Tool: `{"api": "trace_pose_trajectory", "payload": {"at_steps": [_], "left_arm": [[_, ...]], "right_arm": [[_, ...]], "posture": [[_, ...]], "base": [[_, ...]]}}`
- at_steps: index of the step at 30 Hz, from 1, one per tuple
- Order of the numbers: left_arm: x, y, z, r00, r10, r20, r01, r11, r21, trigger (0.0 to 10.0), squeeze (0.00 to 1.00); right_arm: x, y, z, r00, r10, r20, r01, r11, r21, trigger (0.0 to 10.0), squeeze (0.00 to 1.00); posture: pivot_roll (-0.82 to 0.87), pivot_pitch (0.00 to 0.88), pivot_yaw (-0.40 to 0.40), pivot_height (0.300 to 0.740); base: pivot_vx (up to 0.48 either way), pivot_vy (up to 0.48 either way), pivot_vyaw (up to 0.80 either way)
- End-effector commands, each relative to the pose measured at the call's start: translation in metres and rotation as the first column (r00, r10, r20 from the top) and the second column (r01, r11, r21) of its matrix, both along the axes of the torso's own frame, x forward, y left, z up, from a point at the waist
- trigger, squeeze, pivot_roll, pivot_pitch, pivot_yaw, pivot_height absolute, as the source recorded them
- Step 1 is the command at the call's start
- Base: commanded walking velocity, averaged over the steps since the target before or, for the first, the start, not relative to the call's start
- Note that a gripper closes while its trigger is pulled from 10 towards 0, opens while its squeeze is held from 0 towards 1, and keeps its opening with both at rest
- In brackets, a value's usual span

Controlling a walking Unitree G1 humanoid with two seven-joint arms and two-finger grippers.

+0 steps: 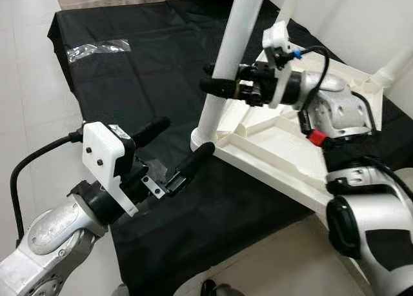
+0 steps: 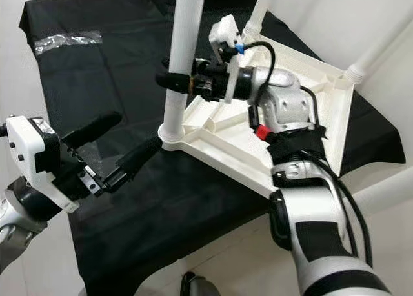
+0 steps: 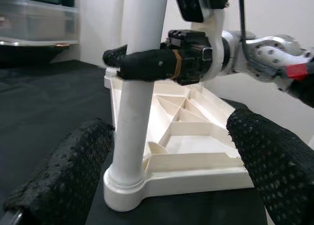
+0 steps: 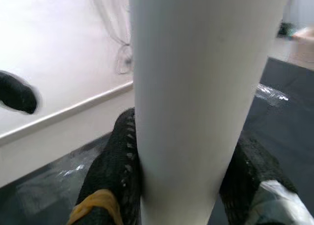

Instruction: Building children table

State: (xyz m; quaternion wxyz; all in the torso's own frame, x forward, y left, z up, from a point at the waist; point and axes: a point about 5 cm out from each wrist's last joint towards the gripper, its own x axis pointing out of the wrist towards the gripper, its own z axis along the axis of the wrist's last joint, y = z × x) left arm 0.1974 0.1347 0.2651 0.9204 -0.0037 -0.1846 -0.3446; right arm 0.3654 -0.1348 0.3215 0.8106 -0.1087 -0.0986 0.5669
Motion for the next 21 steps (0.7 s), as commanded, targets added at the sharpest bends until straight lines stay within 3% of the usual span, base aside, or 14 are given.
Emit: {"api": "trace_pose_trajectory", "payload": {"at_steps": [1,2,3,5,6,7,8,10,11,12,18,19,21], "left_arm": [[-0.004,0.002,-0.002,1.0,-0.011,-0.004,0.011,1.0,0.013,10.0,0.0],[-0.005,0.002,-0.003,1.0,-0.009,-0.007,0.009,1.0,0.019,10.0,0.0],[-0.003,0.003,-0.002,1.0,-0.007,-0.005,0.008,1.0,0.03,10.0,0.0],[-0.003,0.003,-0.002,1.0,-0.007,-0.005,0.008,1.0,0.03,10.0,0.0],[-0.002,0.003,-0.001,1.0,-0.014,-0.002,0.014,1.0,0.02,10.0,0.0],[-0.002,0.003,-0.001,1.0,-0.014,-0.002,0.014,1.0,0.02,10.0,0.0],[0.001,0.0,0.0,1.0,-0.028,0.004,0.028,1.0,0.013,10.0,0.0],[0.002,-0.002,0.001,0.999,-0.037,0.011,0.037,0.999,0.006,10.0,0.0],[0.003,-0.004,0.002,0.999,-0.043,0.016,0.043,0.999,0.006,10.0,0.0],[0.004,-0.005,0.002,0.999,-0.044,0.02,0.044,0.999,0.006,10.0,0.0],[0.003,-0.001,0.002,0.999,-0.032,0.022,0.031,0.999,0.016,10.0,0.0],[0.003,0.001,0.003,0.999,-0.025,0.024,0.024,1.0,0.02,10.0,0.0],[0.003,0.002,0.003,0.999,-0.02,0.026,0.019,1.0,0.022,10.0,0.0]], "right_arm": [[0.02,-0.014,-0.031,0.905,-0.423,-0.052,0.42,0.905,-0.064,0.0,0.0],[0.026,-0.03,-0.04,0.635,-0.772,0.003,0.772,0.635,0.028,0.0,0.0],[0.011,-0.023,-0.069,0.534,-0.844,-0.058,0.846,0.532,0.044,0.0,0.0],[0.011,-0.023,-0.069,0.534,-0.844,-0.058,0.846,0.532,0.044,0.0,0.0],[-0.004,-0.014,-0.093,0.53,-0.839,-0.123,0.846,0.533,0.015,0.0,0.0],[-0.004,-0.014,-0.093,0.53,-0.839,-0.123,0.846,0.533,0.015,0.0,0.0],[-0.012,-0.001,-0.106,0.625,-0.764,-0.163,0.773,0.634,-0.006,0.0,0.0],[-0.003,-0.003,-0.093,0.645,-0.751,-0.143,0.761,0.648,0.026,0.0,0.0],[0.003,-0.006,-0.08,0.653,-0.747,-0.122,0.756,0.653,0.049,1.5,0.0],[0.008,-0.006,-0.069,0.675,-0.73,-0.107,0.738,0.671,0.07,10.0,0.0],[0.011,-0.002,-0.064,0.711,-0.698,-0.09,0.703,0.709,0.051,10.0,0.0],[0.01,-0.001,-0.064,0.707,-0.701,-0.089,0.706,0.706,0.055,10.0,1.0],[0.01,0.0,-0.061,0.724,-0.682,-0.099,0.689,0.72,0.081,10.0,1.0]], "posture": [[0.09,0.261,-0.166,0.74],[0.08,0.256,-0.174,0.74],[0.12,0.272,-0.146,0.74],[0.12,0.272,-0.146,0.74],[0.09,0.265,-0.126,0.74],[0.09,0.265,-0.126,0.74],[0.09,0.238,-0.128,0.74],[0.08,0.222,-0.127,0.74],[0.08,0.22,-0.128,0.74],[0.09,0.222,-0.135,0.74],[0.1,0.224,-0.136,0.74],[0.1,0.221,-0.133,0.74],[0.1,0.228,-0.13,0.74]], "base": [[0.0,0.0,0.0],[0.0,0.0,0.0],[0.0,0.0,0.0],[0.0,0.0,0.0],[0.0,0.0,0.0],[0.0,0.0,0.0],[0.0,0.0,0.0],[0.0,0.0,0.0],[0.0,0.0,0.0],[0.0,0.0,0.0],[0.0,0.0,0.0],[0.0,0.0,0.0],[0.0,0.0,0.0]]}}
